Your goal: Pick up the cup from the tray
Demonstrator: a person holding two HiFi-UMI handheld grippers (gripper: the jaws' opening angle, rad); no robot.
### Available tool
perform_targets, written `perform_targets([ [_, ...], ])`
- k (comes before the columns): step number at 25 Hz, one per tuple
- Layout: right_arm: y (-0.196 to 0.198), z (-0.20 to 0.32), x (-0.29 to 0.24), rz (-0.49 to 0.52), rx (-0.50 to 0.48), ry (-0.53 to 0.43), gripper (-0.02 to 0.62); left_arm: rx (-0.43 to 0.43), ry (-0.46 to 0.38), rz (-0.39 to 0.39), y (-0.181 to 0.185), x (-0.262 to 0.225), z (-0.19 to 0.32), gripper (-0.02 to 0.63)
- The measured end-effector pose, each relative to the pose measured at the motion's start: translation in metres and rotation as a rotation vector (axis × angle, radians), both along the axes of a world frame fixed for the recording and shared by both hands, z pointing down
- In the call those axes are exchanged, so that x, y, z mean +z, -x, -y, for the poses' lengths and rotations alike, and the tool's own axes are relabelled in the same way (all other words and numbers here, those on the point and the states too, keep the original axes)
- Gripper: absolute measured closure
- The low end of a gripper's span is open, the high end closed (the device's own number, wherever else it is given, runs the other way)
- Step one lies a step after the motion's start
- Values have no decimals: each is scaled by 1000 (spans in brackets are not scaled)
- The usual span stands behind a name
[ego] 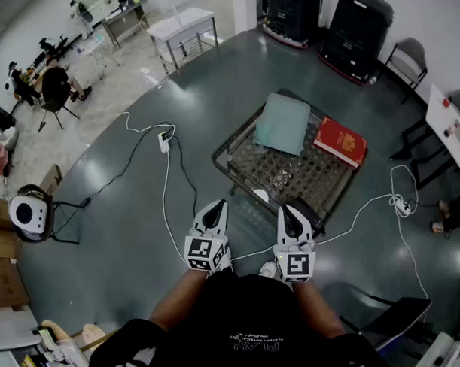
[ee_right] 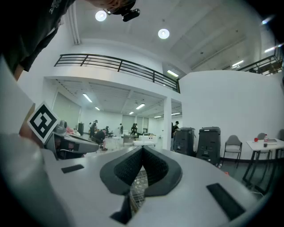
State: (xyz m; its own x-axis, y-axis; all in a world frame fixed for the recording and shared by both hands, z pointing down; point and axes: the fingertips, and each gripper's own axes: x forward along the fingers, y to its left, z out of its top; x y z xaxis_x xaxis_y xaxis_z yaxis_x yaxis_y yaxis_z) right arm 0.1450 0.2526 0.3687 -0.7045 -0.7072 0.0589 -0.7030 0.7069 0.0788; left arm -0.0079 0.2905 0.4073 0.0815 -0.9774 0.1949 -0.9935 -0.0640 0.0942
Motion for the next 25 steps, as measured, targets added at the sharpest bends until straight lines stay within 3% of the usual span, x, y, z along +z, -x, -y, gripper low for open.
perform_targets([
  [17,33,4,6,8,15,14,588,61,-9,-14,21,-1,21,600],
  [25,62,14,12,-4,59,18,588,113,-9,2,51,9,34,600],
])
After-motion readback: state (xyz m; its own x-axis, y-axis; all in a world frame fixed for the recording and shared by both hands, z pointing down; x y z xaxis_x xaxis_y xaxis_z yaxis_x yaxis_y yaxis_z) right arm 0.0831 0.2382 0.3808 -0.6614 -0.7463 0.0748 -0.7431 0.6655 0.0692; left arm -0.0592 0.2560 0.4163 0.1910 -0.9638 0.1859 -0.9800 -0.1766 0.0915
